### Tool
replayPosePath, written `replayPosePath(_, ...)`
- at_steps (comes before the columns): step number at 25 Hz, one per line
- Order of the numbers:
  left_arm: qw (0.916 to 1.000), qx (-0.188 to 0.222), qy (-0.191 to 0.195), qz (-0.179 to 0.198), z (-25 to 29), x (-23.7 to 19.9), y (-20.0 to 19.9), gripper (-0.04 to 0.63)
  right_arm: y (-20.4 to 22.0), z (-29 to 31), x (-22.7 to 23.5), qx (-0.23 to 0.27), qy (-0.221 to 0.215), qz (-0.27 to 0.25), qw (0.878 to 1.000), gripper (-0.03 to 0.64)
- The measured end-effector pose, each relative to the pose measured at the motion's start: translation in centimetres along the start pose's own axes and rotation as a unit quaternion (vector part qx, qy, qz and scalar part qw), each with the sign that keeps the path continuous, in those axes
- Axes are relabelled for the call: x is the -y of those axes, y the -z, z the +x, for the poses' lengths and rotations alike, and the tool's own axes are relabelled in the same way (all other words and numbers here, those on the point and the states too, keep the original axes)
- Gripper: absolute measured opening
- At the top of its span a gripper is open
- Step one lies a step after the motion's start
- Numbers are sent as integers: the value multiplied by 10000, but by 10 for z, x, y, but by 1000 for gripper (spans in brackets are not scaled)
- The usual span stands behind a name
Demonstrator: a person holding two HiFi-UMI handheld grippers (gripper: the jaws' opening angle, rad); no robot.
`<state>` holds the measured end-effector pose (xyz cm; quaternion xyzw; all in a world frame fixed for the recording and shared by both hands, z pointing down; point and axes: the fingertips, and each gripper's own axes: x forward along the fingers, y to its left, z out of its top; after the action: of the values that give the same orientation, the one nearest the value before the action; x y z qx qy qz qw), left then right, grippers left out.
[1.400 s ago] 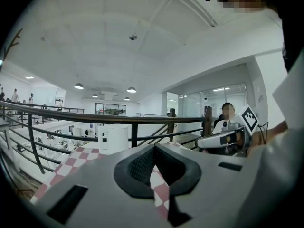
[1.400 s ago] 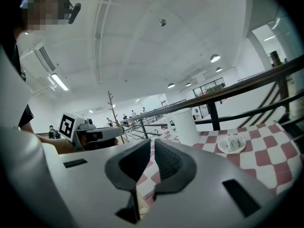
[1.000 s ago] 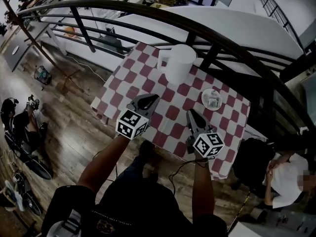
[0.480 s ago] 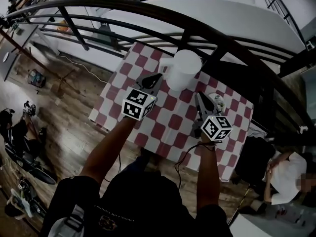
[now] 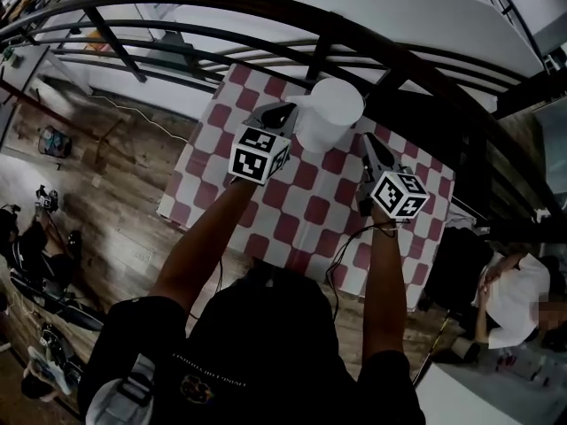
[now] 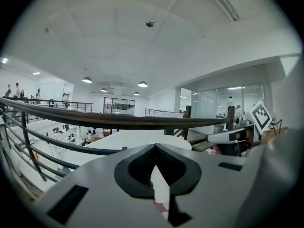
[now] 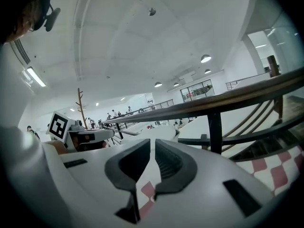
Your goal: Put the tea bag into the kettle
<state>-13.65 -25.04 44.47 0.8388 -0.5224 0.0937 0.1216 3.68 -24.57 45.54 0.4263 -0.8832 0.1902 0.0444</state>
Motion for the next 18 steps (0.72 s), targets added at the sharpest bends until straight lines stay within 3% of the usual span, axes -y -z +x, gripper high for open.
replayPosePath(9,9994,-123,-146,-294,29,-16,8,3,-7,22,22,-98,111,3,9999,20)
replayPosePath(14,9982,-228,-432,-356,33,-34,15,3,-5,40,34,-156,112,49,9998,20)
replayPosePath(18,9981,-215,-366,-446,36,-27,20,2,0,38,51,-258,274,89,9993,19)
